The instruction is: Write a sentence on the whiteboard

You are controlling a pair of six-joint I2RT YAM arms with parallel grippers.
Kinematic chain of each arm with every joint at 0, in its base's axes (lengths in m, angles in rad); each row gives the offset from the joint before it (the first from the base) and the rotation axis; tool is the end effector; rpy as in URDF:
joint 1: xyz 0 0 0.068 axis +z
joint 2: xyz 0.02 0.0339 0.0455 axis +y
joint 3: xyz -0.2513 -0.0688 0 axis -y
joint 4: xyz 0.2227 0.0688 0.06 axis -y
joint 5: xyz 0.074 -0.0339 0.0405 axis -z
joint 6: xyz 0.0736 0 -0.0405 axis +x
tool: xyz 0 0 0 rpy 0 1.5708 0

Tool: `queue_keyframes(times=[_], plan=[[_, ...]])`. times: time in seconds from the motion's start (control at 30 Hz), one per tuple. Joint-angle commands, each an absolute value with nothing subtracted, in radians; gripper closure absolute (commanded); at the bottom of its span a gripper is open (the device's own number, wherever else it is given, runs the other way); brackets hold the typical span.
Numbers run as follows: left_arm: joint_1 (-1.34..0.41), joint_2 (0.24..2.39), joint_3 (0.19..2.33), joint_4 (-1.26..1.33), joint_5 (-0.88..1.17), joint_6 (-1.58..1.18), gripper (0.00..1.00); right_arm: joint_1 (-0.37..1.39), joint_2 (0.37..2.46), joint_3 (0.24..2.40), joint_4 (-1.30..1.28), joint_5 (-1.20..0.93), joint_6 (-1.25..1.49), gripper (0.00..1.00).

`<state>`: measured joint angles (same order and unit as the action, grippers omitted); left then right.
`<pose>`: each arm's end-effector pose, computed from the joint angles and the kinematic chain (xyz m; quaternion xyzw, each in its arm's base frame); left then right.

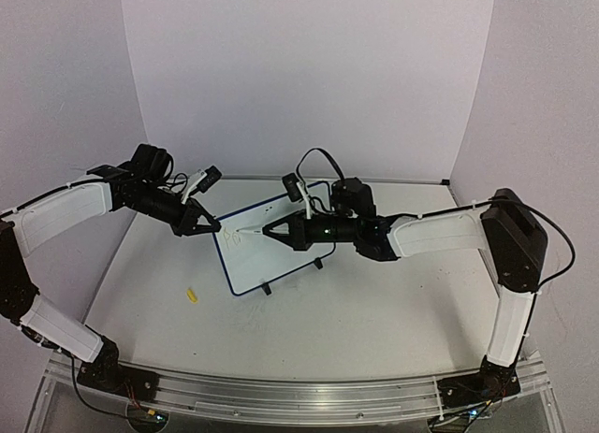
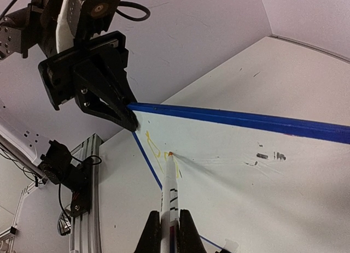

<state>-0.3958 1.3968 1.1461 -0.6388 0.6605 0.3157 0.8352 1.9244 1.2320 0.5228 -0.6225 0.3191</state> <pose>0.2505 -0.1536 0.2613 0.4121 0.7980 -0.3181 0.3036 0.2692 0.3614 0.2307 -0.3766 0.6532 0.5310 0.3866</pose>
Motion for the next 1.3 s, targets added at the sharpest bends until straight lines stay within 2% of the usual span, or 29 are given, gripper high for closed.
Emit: queue_keyframes(times=[0.0, 0.33, 1.27], plan=[[-0.401, 1.411, 1.191, -0.672, 0.688, 0.322, 1.0, 0.826, 1.875, 1.246, 0.567, -0.642, 0.321, 1.0], [-0.401, 1.409, 1.192, -0.672, 0.688, 0.322, 1.0, 0.813, 1.758, 1.155, 0.568, -0.68, 0.333, 1.0], [-0.402, 1.421, 1.194, -0.674, 0.688, 0.321, 1.0, 0.775, 1.901, 1.217, 0.623, -0.705, 0.37, 1.0]])
